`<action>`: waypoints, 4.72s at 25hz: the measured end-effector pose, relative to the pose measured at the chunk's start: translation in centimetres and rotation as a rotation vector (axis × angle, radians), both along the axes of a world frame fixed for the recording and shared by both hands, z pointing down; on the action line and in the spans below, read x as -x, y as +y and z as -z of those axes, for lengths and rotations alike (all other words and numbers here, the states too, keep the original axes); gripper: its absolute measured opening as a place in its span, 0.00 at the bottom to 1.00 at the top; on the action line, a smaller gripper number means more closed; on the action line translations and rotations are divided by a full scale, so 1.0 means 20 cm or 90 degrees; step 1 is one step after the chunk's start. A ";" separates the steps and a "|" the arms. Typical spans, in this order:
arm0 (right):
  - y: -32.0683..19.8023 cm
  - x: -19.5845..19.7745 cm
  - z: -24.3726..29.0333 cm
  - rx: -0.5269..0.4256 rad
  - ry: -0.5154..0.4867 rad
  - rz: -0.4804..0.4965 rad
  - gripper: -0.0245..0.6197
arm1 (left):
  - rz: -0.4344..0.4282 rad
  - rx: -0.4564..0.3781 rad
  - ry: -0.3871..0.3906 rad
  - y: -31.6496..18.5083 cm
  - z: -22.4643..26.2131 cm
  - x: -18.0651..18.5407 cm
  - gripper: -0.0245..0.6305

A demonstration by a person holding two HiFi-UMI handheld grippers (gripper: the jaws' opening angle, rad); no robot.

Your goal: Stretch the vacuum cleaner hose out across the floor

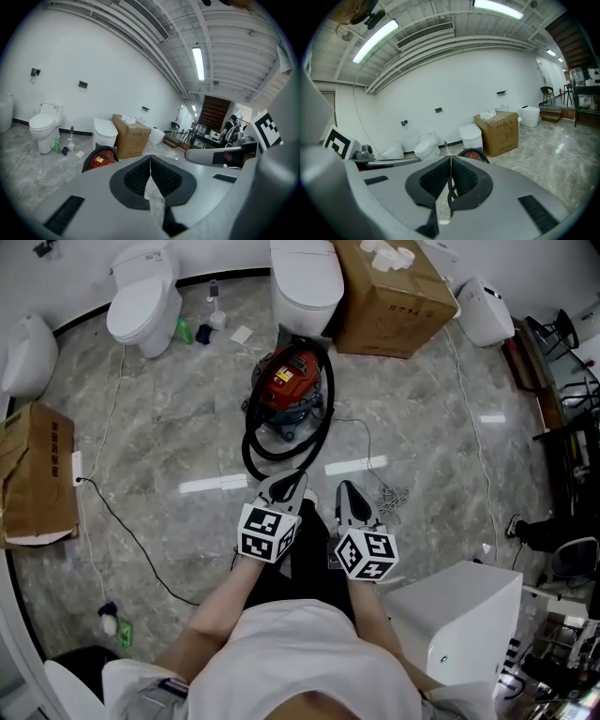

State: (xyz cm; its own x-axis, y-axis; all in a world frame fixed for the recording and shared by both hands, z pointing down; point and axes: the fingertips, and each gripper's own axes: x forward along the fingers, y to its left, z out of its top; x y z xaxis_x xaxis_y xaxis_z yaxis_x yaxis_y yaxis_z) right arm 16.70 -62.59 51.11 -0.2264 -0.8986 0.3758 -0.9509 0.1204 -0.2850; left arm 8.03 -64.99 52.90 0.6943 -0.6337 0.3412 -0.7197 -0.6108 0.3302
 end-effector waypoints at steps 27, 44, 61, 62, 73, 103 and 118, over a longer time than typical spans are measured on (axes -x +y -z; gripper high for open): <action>-0.94 -0.65 -0.61 0.087 -0.036 0.092 0.06 | -0.045 0.044 -0.049 -0.67 -0.46 -0.44 0.05; -1.24 -0.65 -1.74 0.239 -0.069 0.114 0.06 | -0.140 0.160 -0.107 -0.94 -1.42 -0.51 0.05; -1.30 -0.50 -2.73 0.279 -0.134 0.092 0.06 | -0.244 0.164 -0.206 -1.01 -2.53 -0.47 0.05; -1.29 -0.50 -2.77 0.282 -0.136 0.096 0.06 | -0.245 0.168 -0.209 -1.00 -2.59 -0.47 0.05; -1.31 -0.52 -3.28 0.345 -0.156 0.047 0.07 | -0.216 0.212 -0.266 -1.07 -3.10 -0.42 0.05; -1.37 -0.31 -4.14 0.547 -0.373 -0.102 0.36 | -0.379 0.369 -0.471 -0.95 -4.00 -0.35 0.54; -1.46 -0.29 -4.29 0.544 -0.377 -0.154 0.36 | -0.413 0.415 -0.610 -0.92 -4.28 -0.23 0.33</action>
